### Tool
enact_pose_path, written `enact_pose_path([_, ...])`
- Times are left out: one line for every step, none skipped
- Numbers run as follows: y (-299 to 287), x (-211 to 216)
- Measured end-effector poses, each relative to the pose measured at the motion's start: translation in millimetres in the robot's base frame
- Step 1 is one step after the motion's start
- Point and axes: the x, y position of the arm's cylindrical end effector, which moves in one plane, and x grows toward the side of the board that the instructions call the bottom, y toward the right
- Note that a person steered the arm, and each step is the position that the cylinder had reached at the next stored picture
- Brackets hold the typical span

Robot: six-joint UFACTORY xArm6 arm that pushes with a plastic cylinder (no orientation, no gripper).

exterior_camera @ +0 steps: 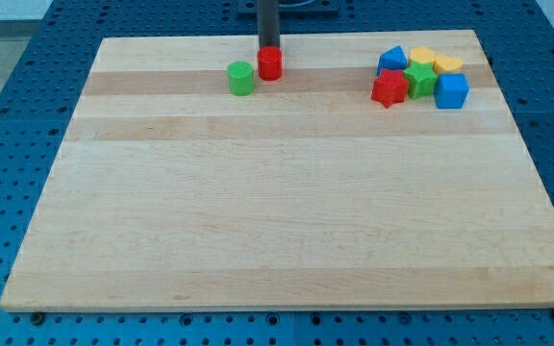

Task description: Move the green circle and red circle up a bit

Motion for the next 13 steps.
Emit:
enact_pose_path([-49.3,5.9])
enact_pose_path([-108.0,10.1])
enact_pose_path([-124.2,10.1])
enact_pose_path([-122.7,27.5])
enact_pose_path([-113.0,39.0])
enact_pose_path([-97.7,59.3])
enact_pose_path([-85.0,82.6])
enact_pose_path([-75.1,96.2])
enact_pose_path([-75.1,105.1])
enact_pose_path([-55.5,97.1])
enact_pose_path([-46.1,92.0])
enact_pose_path([-33.5,83.3])
enact_pose_path([-24.3,77.0])
